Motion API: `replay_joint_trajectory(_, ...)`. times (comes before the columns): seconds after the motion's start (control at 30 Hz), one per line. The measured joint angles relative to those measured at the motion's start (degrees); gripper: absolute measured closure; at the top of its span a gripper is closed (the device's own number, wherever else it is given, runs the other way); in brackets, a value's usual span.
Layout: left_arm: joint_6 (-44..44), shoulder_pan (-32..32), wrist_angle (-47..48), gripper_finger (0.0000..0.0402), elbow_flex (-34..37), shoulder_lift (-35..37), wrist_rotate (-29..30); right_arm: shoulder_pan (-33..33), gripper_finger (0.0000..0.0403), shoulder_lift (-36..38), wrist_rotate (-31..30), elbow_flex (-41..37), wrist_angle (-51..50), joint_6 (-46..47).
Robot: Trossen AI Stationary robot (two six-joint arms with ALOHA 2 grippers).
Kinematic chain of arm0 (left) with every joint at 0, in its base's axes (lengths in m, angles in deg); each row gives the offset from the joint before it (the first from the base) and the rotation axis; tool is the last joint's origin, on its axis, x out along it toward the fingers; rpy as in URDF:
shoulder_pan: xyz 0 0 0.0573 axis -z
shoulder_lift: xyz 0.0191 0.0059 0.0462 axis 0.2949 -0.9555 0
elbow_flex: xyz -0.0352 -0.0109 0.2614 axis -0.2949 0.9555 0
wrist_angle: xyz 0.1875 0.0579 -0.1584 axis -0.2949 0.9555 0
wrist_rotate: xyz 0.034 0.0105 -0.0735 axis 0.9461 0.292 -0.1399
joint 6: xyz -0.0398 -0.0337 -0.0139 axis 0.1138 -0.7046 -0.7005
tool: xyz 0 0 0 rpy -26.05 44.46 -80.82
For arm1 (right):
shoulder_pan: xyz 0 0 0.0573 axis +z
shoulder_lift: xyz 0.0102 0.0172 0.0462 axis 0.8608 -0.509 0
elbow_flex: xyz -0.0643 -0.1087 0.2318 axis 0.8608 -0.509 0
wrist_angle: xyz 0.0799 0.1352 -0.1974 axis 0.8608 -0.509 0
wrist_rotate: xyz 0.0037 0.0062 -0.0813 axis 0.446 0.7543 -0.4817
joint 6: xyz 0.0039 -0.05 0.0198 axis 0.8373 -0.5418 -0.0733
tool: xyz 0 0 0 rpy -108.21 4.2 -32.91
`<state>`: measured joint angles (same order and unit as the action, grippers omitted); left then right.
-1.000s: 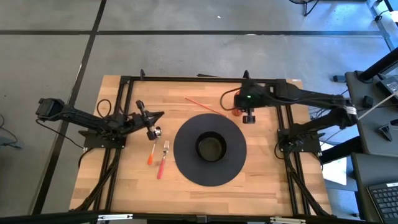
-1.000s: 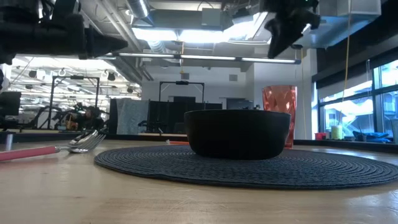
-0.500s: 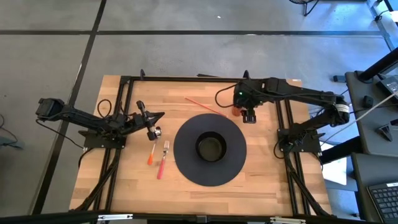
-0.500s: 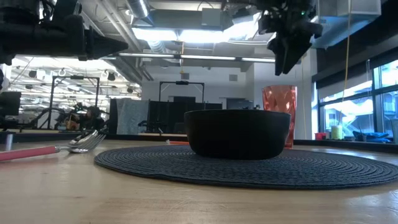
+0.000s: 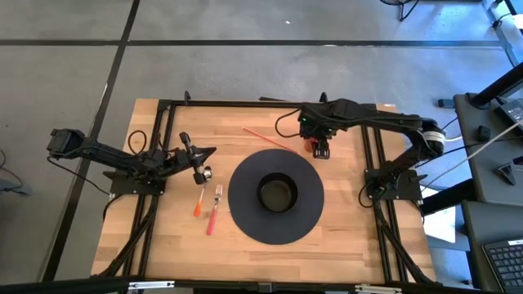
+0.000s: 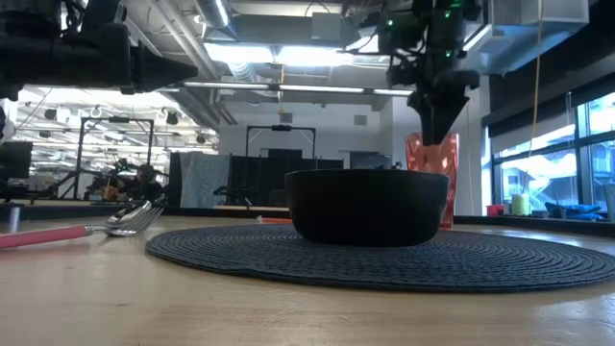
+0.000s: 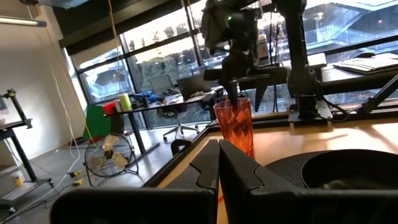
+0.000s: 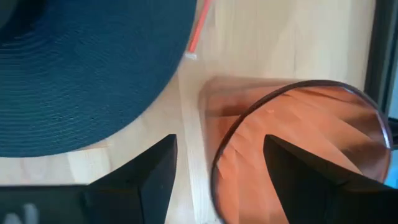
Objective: Pick & Place Utensil
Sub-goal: Put the brown cup to the top right of the black bowl on the black mat
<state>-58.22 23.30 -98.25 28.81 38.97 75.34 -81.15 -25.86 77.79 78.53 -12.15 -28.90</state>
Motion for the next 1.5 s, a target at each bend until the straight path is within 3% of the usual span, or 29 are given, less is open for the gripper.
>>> replay_joint_trajectory(0.2,0.0,0.0,0.0,0.04,0.0,0.0,0.0,-0.9,0.017,-2.8,-0.1,0.0,-0.3,0.0)
replay_joint_trajectory(0.3,0.0,0.0,0.0,0.0398,0.0,0.0,0.0,-0.9,0.0191,-3.7,-0.1,0.0,-0.6,-0.4)
replay_joint_trajectory(0.67,0.0,0.0,0.0,0.04,0.0,0.0,0.0,-0.9,0.0388,-4.0,-0.6,0.0,-0.9,-4.3)
replay_joint_trajectory(0.9,0.0,0.0,0.1,0.0397,0.0,0.0,0.0,0.5,0.039,-4.0,-8.5,1.1,-5.0,-4.5)
replay_joint_trajectory(1.23,0.0,0.0,0.3,0.0396,0.0,0.0,0.0,10.6,0.0394,-4.0,-5.0,8.5,-12.0,-0.2)
replay_joint_trajectory(1.5,-0.8,0.0,0.5,0.04,0.0,0.0,0.0,19.0,0.0393,-2.9,-0.3,8.6,-14.5,5.6)
